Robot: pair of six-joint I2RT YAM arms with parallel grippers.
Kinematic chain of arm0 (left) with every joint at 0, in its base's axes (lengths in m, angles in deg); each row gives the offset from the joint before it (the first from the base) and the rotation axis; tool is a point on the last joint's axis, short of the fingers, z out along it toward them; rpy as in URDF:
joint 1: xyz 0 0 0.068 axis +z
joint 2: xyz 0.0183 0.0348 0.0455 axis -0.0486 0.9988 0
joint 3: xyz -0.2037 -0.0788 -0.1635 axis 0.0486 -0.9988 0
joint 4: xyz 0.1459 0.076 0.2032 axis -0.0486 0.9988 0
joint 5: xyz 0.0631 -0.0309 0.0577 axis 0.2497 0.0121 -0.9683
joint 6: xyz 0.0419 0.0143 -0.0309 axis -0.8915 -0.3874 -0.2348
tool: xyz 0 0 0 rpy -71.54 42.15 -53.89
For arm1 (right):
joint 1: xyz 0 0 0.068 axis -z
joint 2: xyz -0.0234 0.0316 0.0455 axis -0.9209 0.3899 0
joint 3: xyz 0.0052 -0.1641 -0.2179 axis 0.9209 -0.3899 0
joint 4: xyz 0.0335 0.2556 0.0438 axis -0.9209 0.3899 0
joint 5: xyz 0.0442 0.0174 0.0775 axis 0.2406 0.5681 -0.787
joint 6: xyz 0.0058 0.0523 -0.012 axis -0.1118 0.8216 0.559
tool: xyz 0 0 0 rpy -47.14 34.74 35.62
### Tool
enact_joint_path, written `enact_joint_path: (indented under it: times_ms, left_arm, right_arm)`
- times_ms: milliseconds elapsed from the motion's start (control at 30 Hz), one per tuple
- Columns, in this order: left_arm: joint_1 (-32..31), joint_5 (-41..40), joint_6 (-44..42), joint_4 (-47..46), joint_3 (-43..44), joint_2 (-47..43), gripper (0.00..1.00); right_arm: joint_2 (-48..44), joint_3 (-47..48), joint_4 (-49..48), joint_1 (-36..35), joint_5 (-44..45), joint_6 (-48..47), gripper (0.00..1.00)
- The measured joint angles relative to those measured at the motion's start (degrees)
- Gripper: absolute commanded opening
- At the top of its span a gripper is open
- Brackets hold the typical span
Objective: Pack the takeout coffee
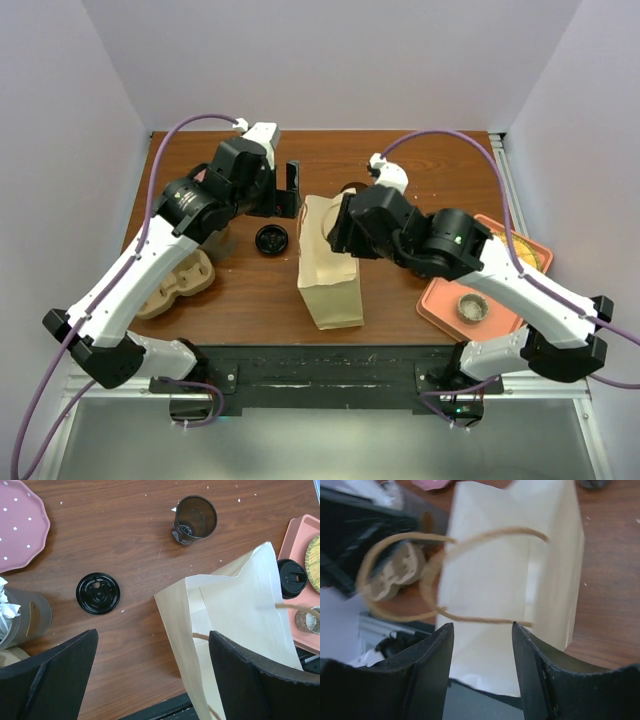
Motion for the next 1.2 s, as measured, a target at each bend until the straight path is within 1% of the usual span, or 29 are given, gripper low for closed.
enact_joint_path:
  times_ms: [167, 233, 300, 367, 400, 433, 500, 567, 633, 700, 867, 1000, 1200]
  left_arm:
    - [0.00, -0.85, 0.00, -0.22, 0.22, -0.07, 0.99]
    - [0.00, -1.29, 0.02, -0.20, 0.22, -0.20, 1.00]
    - [0.00, -2.19, 0.26, -0.13, 0.22, -0.55, 1.00]
    - [0.00, -3.93, 0.83, -0.07, 0.20, -1.22, 1.00]
    - [0.00, -5.46, 1.31, 0.04, 0.17, -1.77, 1.00]
    - [0.00, -6.93, 1.81, 0.15, 0.17, -2.40, 1.00]
    - [0.00, -10.05, 2.82, 0.79, 0.20, -3.82, 1.00]
    - [0.02, -12.68, 3.89, 1.92, 0.37, -5.05, 1.00]
    - [0.11, -14.86, 4.83, 3.52, 1.03, -5.92, 1.00]
    - [0.31, -16.33, 5.38, 4.68, 1.88, -6.34, 1.00]
    - [0.37, -17.90, 6.84, 7.34, 2.86, -6.38, 1.00]
    - [0.37, -17.97, 7.76, 8.66, 2.86, -6.38, 1.00]
    - [0.37, -17.97, 7.76, 8.92, 2.91, -5.95, 1.00]
  right_arm:
    - [2.08, 10.51, -2.51, 0.02, -5.20, -12.35, 0.57]
    - [3.17, 12.74, -3.56, 0.85, -7.56, -17.94, 0.60]
    - [4.66, 13.81, -3.82, 3.17, -10.40, -23.47, 0.63]
    - [6.27, 13.27, -5.35, 9.73, -16.87, -29.07, 0.63]
    - [7.45, 12.46, -6.45, 16.24, -21.99, -32.33, 0.63]
    - [8.37, 11.65, -7.43, 21.11, -24.74, -34.49, 0.63]
    - [10.38, 9.77, -9.29, 29.33, -28.52, -39.43, 0.63]
    - [12.44, 8.00, -10.14, 34.67, -31.95, -45.66, 0.63]
    - [14.67, 7.61, -9.79, 35.69, -36.17, -52.02, 0.63]
    - [16.79, 7.61, -10.05, 35.21, -40.61, -57.81, 0.64]
    - [18.53, 7.76, -11.06, 34.71, -51.23, -67.06, 0.67]
    - [18.75, 8.83, -11.10, 34.71, -57.13, -71.30, 0.69]
    - [19.65, 12.26, -11.52, 34.71, -59.60, -73.88, 0.69]
